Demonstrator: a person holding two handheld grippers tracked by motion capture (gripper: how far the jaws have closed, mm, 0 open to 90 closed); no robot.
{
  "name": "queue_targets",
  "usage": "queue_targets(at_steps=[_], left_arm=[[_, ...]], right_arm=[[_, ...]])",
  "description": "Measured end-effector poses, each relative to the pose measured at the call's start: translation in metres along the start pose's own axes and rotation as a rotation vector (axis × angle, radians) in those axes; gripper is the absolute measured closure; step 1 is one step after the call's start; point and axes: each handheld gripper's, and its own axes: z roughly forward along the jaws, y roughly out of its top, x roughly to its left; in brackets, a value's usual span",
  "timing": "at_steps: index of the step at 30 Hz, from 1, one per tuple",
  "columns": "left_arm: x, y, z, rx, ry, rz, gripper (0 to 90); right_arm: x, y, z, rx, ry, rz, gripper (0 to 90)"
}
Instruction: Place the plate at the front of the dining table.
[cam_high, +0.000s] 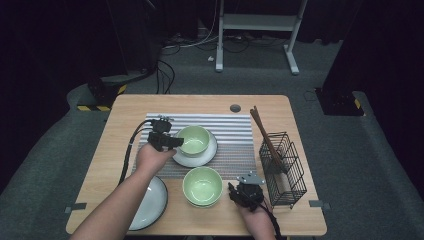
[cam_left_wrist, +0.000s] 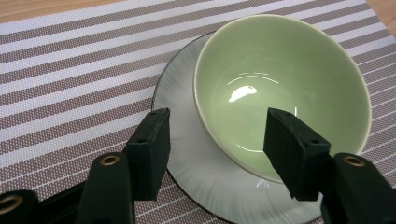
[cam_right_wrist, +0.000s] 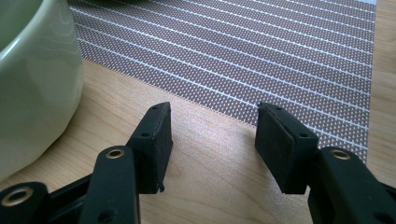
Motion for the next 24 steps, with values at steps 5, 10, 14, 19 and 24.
queue_targets(at_steps=[5, 10, 14, 19, 24], left_arm=[[-0.002, -0.006, -0.006, 0.000, -0.006, 0.006, 34.2], [-0.007, -0.013, -0.013, -0.009, -0.033, 0.033, 33.1], [-0.009, -0.018, -0.019, -0.020, -0.061, 0.039, 33.3], [-0.013, -0.023, -0.026, -0.029, -0.081, 0.040, 32.9], [-0.016, -0.029, -0.030, -0.034, -0.072, 0.068, 31.9]], right_arm=[[0.000, 0.000, 0.000, 0.001, 0.000, 0.004, 45.7], [0.000, 0.000, 0.000, 0.000, 0.000, 0.000, 45.7], [0.001, 0.000, 0.000, 0.002, -0.001, 0.005, 45.7], [0.000, 0.000, 0.000, 0.001, -0.001, 0.002, 45.7], [0.000, 0.000, 0.000, 0.001, -0.001, 0.002, 45.7]])
